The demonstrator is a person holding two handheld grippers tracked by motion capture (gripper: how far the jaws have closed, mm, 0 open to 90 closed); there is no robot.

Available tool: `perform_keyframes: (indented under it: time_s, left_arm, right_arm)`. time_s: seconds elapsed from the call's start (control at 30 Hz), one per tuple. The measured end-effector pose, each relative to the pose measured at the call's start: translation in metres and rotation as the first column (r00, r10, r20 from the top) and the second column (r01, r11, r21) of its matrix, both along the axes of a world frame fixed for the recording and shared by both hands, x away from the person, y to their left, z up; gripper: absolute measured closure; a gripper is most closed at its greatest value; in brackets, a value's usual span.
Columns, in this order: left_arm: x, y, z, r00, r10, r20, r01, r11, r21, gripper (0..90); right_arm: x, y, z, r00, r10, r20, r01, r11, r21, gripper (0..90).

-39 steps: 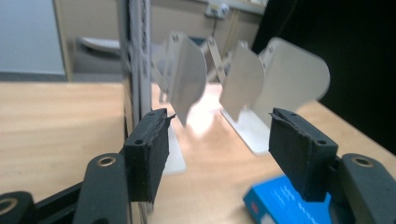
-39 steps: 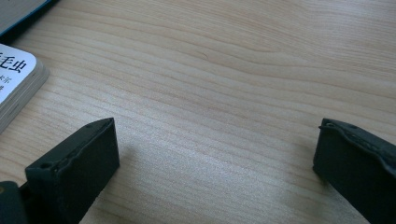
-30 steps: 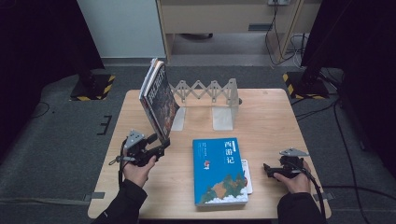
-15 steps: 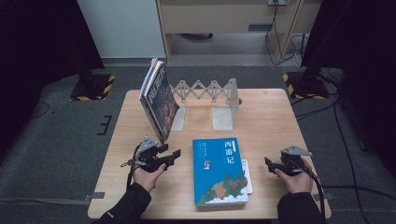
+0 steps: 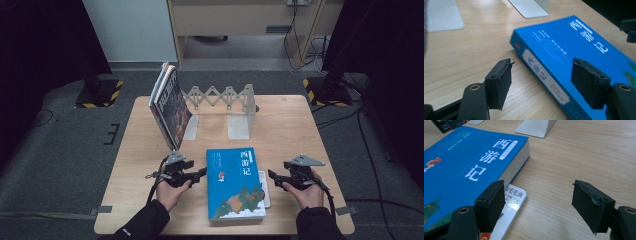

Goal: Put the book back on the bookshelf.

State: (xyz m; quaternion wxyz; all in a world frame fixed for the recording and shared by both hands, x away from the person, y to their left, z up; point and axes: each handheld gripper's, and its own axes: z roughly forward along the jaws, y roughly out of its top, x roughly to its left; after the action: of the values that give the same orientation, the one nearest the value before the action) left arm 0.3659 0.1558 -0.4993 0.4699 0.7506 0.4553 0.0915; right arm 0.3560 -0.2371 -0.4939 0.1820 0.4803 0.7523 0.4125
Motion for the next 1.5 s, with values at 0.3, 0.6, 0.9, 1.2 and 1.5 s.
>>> perform_keyframes:
  time_s: [0.3,0.6,0.9,1.2,1.5]
  left_arm:
    - [-0.001,-0.019,-0.009,0.9987,-0.043,-0.029,0.044,0.9986,0.03,30.8]
    - [0.002,-0.023,-0.019,0.9969,-0.051,-0.059,0.05,0.9986,-0.019,22.7]
    - [0.006,-0.028,-0.03,0.991,-0.082,-0.106,0.07,0.9907,-0.117,18.5]
    - [0.009,-0.028,-0.037,0.987,-0.08,-0.14,0.056,0.9847,-0.165,13.7]
    - [0.011,-0.031,-0.042,0.9852,-0.081,-0.151,0.05,0.9787,-0.199,9.1]
  right_arm:
    - [-0.002,0.024,-0.002,0.9956,0.085,-0.039,-0.084,0.996,0.031,25.8]
    - [-0.002,0.04,-0.007,0.9886,0.131,-0.074,-0.128,0.991,0.04,26.8]
    - [0.0,0.049,-0.013,0.9848,0.134,-0.111,-0.124,0.988,0.089,26.1]
    - [0.002,0.056,-0.019,0.9822,0.133,-0.132,-0.112,0.982,0.155,25.8]
    - [0.004,0.057,-0.022,0.9813,0.133,-0.139,-0.107,0.978,0.181,25.9]
